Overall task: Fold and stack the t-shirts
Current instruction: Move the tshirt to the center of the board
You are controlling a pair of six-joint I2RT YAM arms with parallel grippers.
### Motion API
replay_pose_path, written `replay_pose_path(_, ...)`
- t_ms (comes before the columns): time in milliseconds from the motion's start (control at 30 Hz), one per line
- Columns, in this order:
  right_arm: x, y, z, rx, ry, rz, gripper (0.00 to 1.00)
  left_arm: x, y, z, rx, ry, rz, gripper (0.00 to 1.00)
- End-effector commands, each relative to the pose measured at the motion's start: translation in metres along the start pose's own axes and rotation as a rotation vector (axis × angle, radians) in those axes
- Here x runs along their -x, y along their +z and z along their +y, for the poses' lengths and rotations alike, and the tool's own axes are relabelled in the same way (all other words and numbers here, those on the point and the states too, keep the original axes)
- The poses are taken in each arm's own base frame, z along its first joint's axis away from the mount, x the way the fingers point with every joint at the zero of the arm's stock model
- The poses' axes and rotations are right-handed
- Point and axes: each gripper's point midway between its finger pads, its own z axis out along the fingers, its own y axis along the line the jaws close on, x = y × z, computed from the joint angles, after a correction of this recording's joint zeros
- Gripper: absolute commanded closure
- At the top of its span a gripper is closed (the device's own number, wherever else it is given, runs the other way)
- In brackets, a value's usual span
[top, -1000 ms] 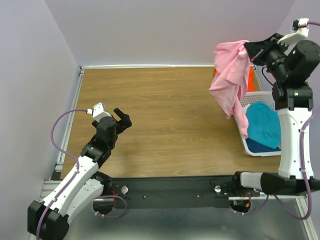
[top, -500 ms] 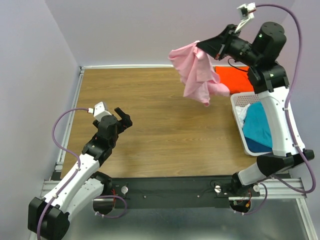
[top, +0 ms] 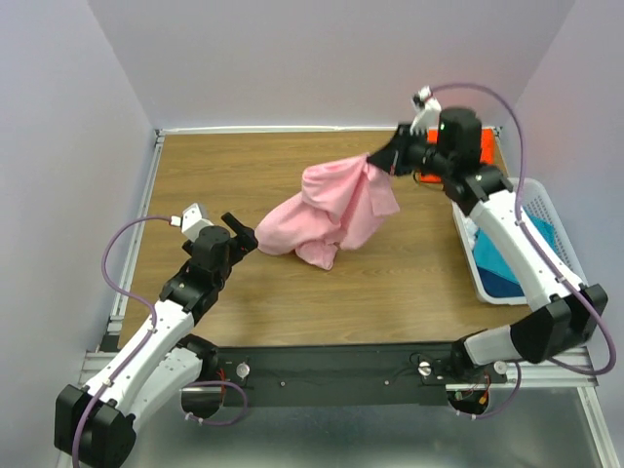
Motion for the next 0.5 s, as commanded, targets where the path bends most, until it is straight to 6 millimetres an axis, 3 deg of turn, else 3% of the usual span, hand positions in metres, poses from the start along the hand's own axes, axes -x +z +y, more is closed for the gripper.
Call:
replay_pose_path(0, -0.068, -0.018, -0.095, -0.433, 0.062, 0.035, 0.99, -0.007, 0.0, 0.003, -0.001, -0.026, 0.023, 0.02)
replay_pose_path(33, -0.088, -0.02, -0.111, -0.477, 0.095, 0.061, 0.99, -0.011, 0.002, 0.002, -0.012, -0.027, 0.032, 0.02)
replay_pose_path(67, -0.129, -0.022, -0.132, -0.534, 0.134, 0.138, 0.96, -0.013, 0.004, 0.001, -0.017, -0.025, 0.038, 0.02)
replay_pose_path(100, -0.149, -0.021, -0.145, -0.571, 0.158, 0.178, 0.88, -0.017, 0.006, -0.002, -0.033, -0.018, 0.056, 0.02)
replay_pose_path(133, -0.164, -0.022, -0.155, -0.606, 0.176, 0.206, 0.78, -0.021, 0.008, -0.003, -0.041, -0.009, 0.068, 0.02)
replay_pose_path(167, -0.181, -0.028, -0.17, -0.68, 0.185, 0.232, 0.49, -0.025, 0.01, -0.003, -0.044, -0.003, 0.082, 0.02)
replay_pose_path(200, -0.19, -0.028, -0.177, -0.711, 0.197, 0.249, 0.41, -0.027, 0.012, -0.005, -0.058, 0.006, 0.086, 0.02)
replay_pose_path(233, -0.194, -0.03, -0.181, -0.734, 0.208, 0.248, 0.33, -0.036, 0.017, -0.005, -0.055, 0.016, 0.118, 0.02)
replay_pose_path(267, -0.197, -0.033, -0.183, -0.752, 0.214, 0.246, 0.17, -0.04, 0.019, -0.004, -0.052, 0.021, 0.129, 0.02)
replay_pose_path(300, -0.199, -0.038, -0.187, -0.782, 0.214, 0.242, 0.1, -0.043, 0.022, -0.003, -0.049, 0.029, 0.141, 0.02)
replay_pose_path(467, -0.19, -0.061, -0.18, -0.809, 0.197, 0.175, 0.06, -0.058, 0.046, -0.011, -0.039, 0.072, 0.2, 0.02)
